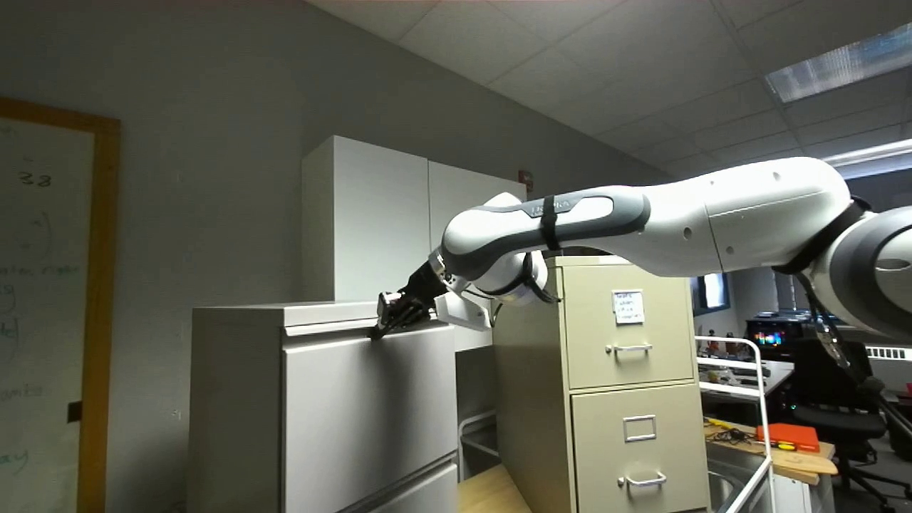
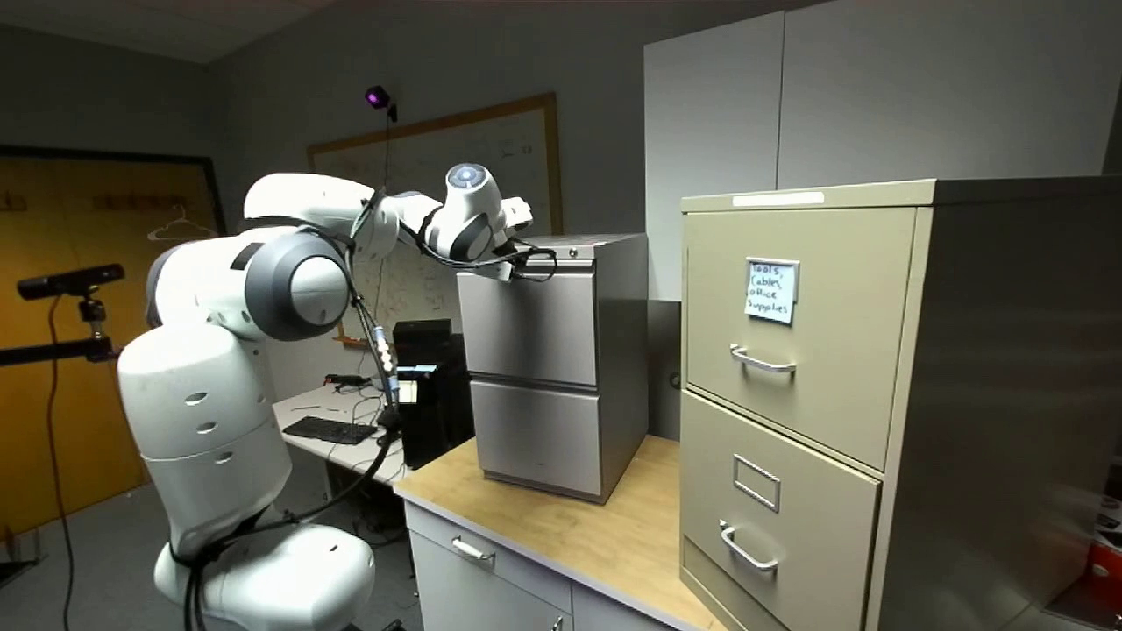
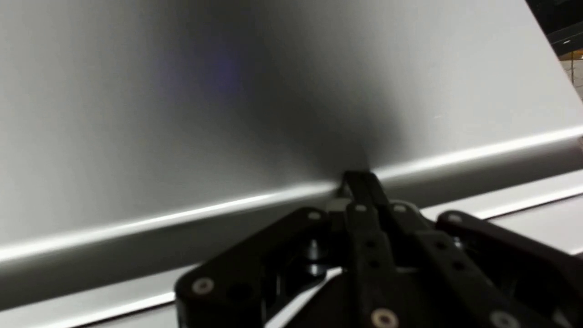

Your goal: Close top drawer of the file cabinet

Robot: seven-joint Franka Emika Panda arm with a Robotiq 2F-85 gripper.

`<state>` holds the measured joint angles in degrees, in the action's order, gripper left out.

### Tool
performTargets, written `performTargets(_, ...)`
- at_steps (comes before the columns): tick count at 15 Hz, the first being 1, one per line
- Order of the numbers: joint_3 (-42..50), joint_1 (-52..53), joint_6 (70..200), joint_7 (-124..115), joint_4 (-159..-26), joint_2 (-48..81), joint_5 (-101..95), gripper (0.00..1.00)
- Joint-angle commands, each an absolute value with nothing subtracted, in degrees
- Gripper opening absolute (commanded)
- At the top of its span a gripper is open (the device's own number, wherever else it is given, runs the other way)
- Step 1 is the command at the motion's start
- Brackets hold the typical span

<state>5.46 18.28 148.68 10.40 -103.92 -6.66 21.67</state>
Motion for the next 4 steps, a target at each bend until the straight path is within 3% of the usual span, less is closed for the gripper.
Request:
performTargets(1, 1.6, 13.5, 144.9, 10.4, -97.4, -2.4, 22.1, 0.0)
performTargets(4, -0.2, 11.4, 143.6, 11.1, -96.6, -2.1, 21.7, 0.0)
